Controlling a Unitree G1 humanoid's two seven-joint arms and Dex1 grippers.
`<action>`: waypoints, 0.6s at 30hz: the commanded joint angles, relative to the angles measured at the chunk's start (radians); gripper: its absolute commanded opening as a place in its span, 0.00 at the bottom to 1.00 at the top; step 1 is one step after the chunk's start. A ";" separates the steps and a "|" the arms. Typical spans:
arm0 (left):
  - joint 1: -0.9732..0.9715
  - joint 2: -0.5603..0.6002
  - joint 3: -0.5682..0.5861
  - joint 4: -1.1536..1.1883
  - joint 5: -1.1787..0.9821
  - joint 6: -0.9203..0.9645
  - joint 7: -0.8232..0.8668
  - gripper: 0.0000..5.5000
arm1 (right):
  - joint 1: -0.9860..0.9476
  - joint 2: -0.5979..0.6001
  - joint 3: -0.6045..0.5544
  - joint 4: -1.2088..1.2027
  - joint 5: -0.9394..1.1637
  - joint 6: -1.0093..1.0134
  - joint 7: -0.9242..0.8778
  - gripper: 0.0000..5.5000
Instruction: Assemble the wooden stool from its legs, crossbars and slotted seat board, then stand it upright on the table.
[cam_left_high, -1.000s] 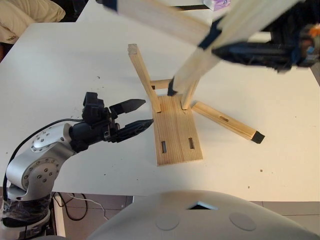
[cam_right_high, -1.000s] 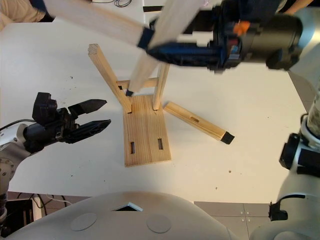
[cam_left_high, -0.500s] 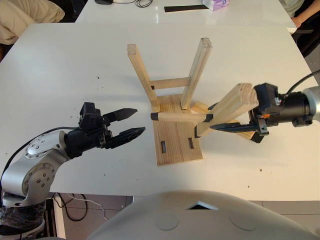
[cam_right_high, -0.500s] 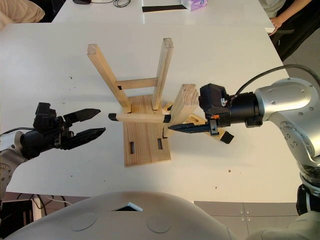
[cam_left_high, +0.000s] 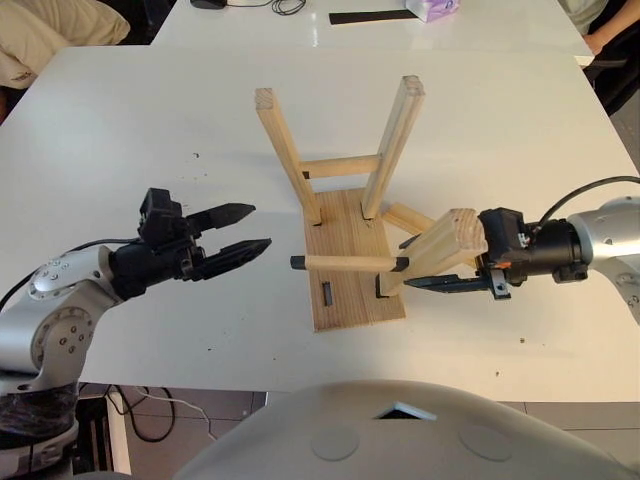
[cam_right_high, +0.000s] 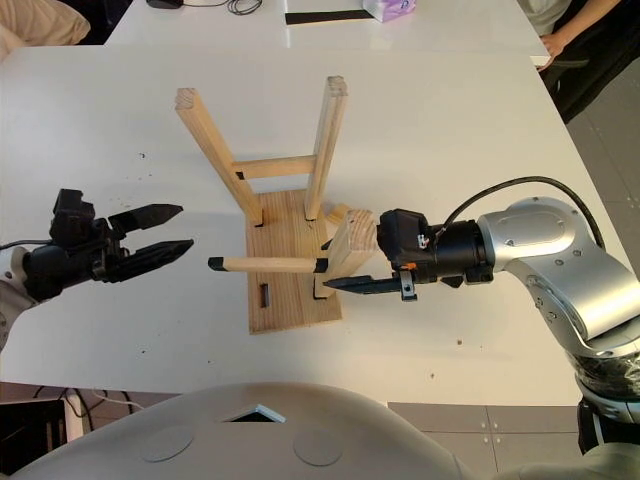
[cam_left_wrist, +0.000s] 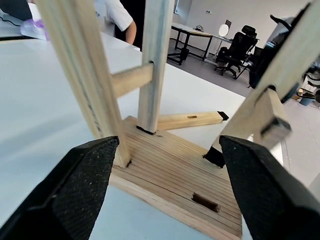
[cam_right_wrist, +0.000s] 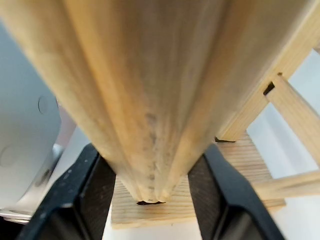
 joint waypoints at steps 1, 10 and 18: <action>-0.029 0.022 0.013 0.019 0.003 0.016 -0.013 0.68 | 0.054 -0.030 0.038 0.025 -0.125 -0.101 0.030 0.37; -0.019 0.013 0.023 0.025 0.013 0.017 -0.018 0.68 | 0.020 -0.071 0.008 0.113 -0.113 -0.145 0.105 0.37; 0.015 -0.013 0.031 0.007 0.021 0.008 0.001 0.68 | -0.009 -0.101 -0.011 0.112 -0.028 -0.087 0.126 0.37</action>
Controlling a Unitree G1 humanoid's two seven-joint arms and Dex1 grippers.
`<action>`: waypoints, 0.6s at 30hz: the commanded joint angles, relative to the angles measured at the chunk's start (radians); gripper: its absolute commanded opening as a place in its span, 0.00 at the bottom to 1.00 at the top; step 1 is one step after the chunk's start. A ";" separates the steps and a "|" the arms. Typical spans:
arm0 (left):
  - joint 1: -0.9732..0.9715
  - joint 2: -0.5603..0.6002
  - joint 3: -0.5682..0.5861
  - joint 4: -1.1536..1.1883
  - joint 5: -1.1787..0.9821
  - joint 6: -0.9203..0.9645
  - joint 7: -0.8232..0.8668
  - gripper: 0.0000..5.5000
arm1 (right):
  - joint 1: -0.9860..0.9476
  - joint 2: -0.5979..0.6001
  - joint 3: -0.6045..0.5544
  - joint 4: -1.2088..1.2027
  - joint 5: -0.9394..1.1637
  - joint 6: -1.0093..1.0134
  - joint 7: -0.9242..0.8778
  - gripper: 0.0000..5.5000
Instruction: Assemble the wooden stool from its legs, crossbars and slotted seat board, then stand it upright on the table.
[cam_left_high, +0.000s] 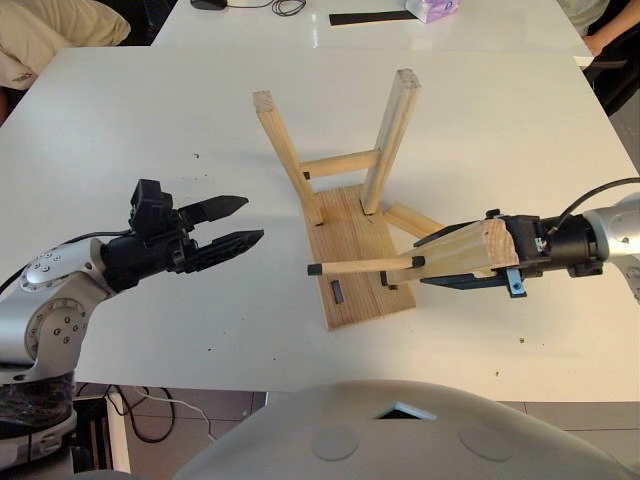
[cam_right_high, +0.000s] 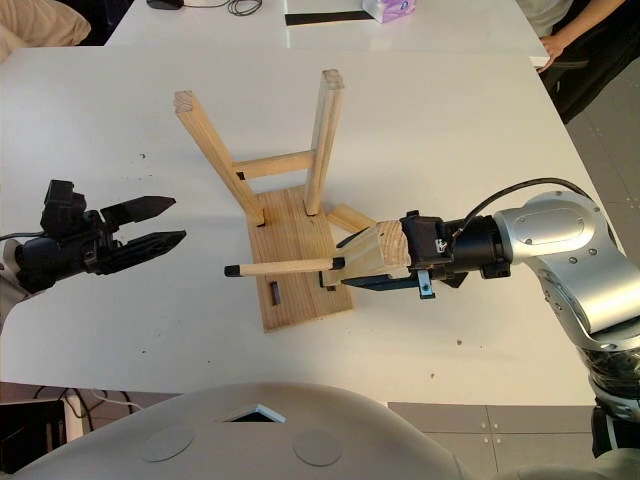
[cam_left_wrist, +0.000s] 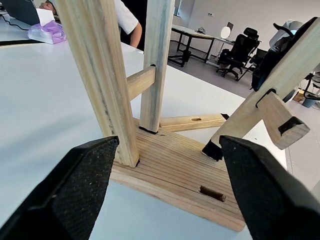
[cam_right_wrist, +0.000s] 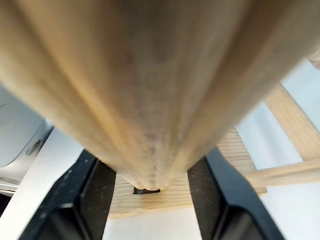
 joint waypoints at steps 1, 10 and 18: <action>0.014 -0.007 0.019 -0.011 0.012 -0.007 0.014 0.68 | -0.022 -0.035 0.001 0.021 0.018 0.067 0.029 0.37; 0.022 -0.020 0.015 -0.019 0.015 -0.008 0.022 0.68 | -0.085 -0.003 0.007 0.063 0.005 0.067 0.024 0.37; 0.020 -0.020 0.015 -0.022 0.014 -0.003 0.017 0.68 | -0.002 -0.012 0.029 0.027 -0.019 0.032 0.043 0.37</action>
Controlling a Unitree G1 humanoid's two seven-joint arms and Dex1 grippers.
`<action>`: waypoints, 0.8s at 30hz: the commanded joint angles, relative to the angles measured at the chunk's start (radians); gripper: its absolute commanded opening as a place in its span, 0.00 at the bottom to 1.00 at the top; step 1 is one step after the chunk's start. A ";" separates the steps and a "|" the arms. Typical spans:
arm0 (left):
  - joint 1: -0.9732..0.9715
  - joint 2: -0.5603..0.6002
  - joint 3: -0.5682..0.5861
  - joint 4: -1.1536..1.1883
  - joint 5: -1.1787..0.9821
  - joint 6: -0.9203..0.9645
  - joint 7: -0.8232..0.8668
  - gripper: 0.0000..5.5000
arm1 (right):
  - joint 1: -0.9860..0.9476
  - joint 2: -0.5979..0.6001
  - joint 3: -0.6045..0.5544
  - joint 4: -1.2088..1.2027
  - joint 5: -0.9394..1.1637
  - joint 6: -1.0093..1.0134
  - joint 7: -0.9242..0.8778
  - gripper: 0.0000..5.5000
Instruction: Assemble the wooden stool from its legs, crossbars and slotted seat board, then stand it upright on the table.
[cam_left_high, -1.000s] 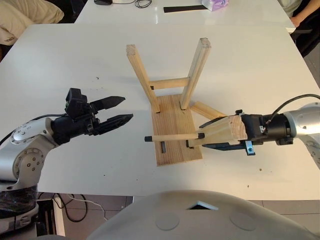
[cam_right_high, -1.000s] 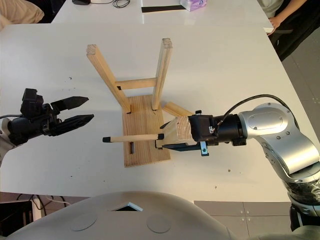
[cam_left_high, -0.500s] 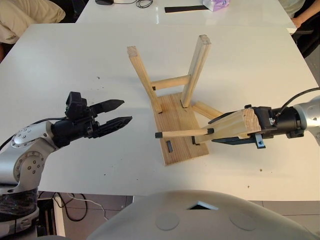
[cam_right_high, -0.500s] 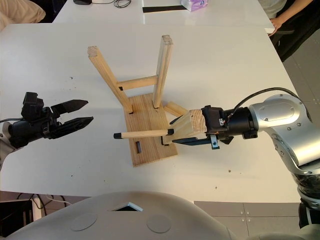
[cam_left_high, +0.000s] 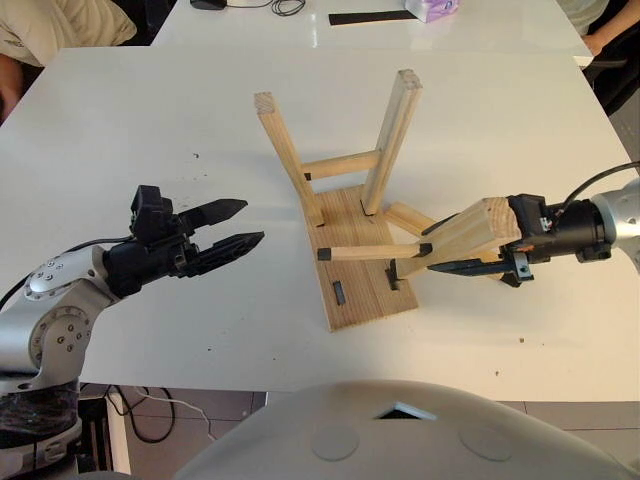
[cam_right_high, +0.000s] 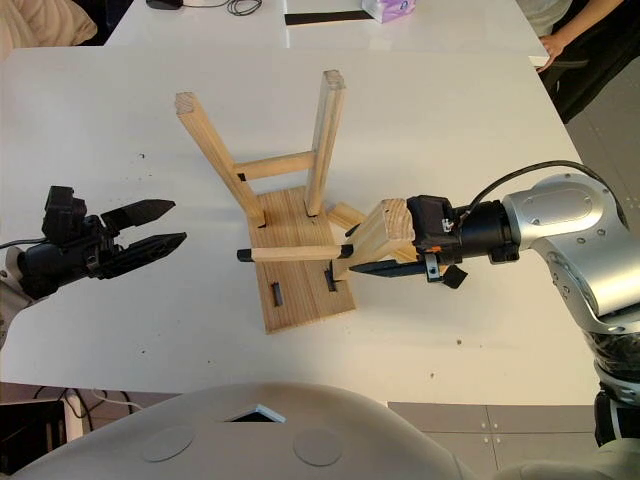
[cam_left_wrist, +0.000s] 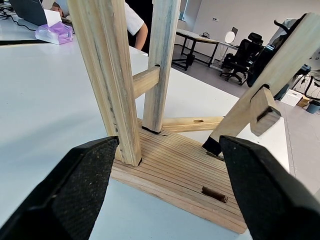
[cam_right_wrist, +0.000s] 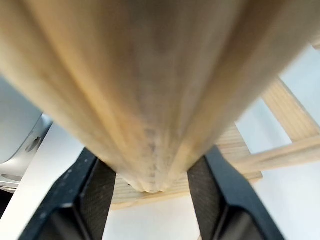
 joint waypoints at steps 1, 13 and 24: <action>0.000 0.008 0.003 -0.008 0.012 0.001 0.001 0.68 | 0.054 -0.013 0.020 -0.024 -0.029 -0.008 0.024 0.37; 0.015 0.003 0.005 -0.018 0.013 0.001 0.007 0.68 | 0.011 -0.030 0.006 -0.044 0.021 0.033 0.031 0.37; 0.020 -0.005 0.006 -0.028 0.008 0.001 0.014 0.68 | -0.031 -0.021 -0.023 -0.083 0.088 0.115 0.018 0.37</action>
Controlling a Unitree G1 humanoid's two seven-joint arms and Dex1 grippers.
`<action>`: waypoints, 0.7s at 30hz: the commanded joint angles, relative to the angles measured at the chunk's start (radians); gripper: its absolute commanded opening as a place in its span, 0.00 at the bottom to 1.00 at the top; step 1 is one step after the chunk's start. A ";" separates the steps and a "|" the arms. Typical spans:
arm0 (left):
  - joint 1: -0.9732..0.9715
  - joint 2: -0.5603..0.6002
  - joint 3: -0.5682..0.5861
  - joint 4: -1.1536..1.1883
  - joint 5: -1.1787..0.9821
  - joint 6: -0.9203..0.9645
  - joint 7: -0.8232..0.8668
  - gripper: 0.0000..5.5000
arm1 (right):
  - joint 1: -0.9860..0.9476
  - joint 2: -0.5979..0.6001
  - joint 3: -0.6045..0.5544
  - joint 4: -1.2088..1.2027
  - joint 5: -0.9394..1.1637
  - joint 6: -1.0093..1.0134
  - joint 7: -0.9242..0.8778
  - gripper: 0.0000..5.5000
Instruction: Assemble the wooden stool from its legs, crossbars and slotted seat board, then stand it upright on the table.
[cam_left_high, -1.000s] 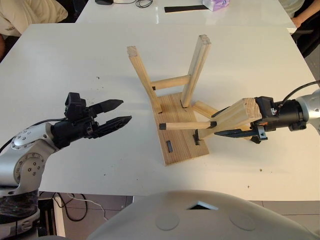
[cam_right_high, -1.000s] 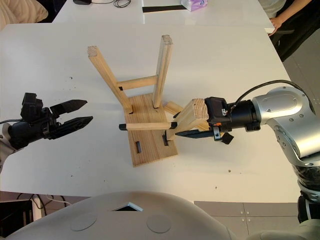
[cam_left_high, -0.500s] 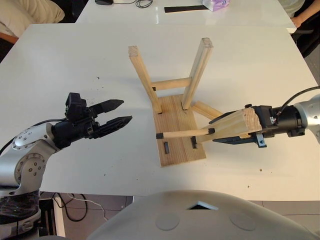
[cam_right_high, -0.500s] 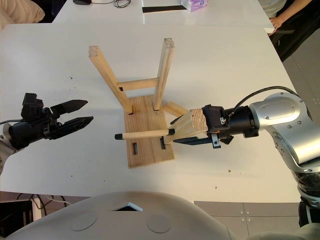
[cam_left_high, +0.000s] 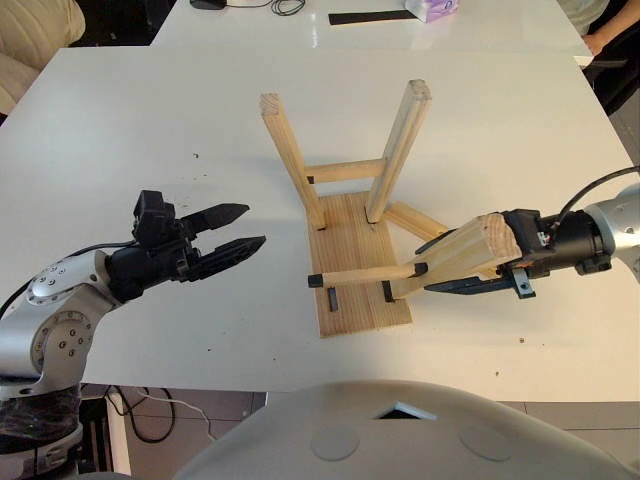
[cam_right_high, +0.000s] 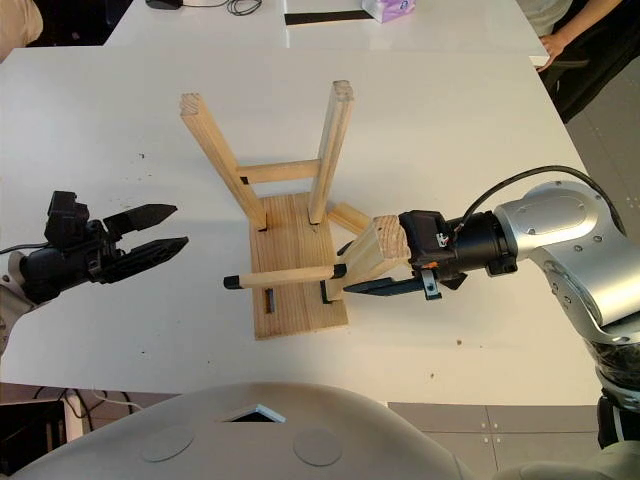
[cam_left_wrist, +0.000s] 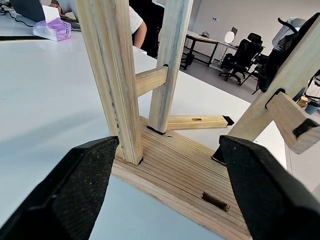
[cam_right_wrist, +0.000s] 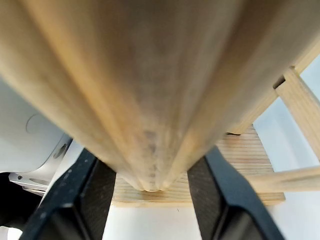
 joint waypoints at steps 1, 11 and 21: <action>-0.004 0.002 0.004 -0.013 0.008 -0.001 0.011 0.68 | -0.015 -0.009 -0.019 -0.020 0.017 0.014 0.005 0.37; -0.011 -0.001 -0.008 -0.019 0.007 0.003 0.007 0.68 | 0.000 0.014 0.028 0.032 -0.106 -0.094 0.023 0.37; -0.010 -0.005 -0.016 -0.025 0.010 0.001 0.007 0.68 | -0.014 0.007 0.125 0.100 -0.120 -0.060 0.086 0.37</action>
